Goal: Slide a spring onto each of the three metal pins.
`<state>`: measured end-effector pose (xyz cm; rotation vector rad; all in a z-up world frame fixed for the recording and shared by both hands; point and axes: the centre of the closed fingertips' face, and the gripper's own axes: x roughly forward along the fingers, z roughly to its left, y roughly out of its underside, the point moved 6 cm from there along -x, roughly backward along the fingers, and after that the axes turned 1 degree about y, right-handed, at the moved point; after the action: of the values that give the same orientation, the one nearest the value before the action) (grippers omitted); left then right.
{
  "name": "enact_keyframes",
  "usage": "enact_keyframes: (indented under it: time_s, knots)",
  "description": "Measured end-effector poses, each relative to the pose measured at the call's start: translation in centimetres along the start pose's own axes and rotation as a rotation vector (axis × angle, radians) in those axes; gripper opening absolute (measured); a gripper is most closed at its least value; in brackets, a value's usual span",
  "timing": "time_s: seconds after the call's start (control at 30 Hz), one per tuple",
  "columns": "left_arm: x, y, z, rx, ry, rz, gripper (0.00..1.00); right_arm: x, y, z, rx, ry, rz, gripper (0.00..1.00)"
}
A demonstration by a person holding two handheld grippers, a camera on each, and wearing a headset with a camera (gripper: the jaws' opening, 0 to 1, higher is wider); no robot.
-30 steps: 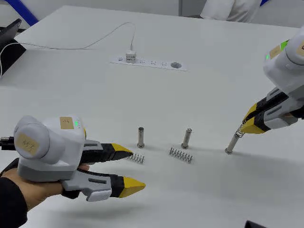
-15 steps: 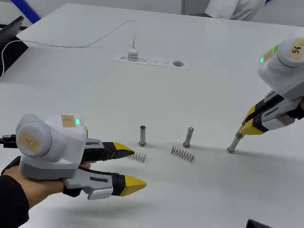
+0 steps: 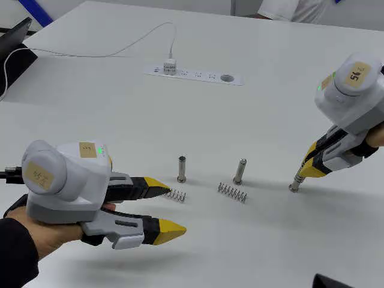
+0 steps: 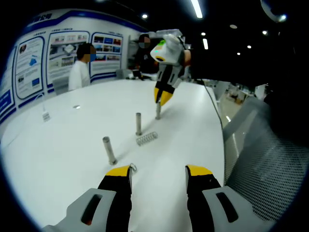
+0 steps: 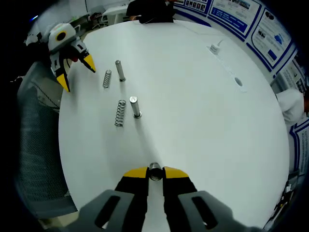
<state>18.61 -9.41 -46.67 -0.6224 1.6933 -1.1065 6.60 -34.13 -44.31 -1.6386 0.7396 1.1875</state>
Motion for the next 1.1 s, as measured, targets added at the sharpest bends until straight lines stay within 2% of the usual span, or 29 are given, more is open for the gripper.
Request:
enact_keyframes:
  time_s: [0.53,1.1]
  knots:
    - [0.0,0.0,0.1,-0.006,-0.001,-0.002,0.45,1.7,0.6,0.0,0.021,-0.005,0.028,0.12]
    - [0.0,0.0,0.1,-0.009,-0.002,-0.001,0.45,1.9,0.5,0.0,0.022,-0.006,0.026,0.15]
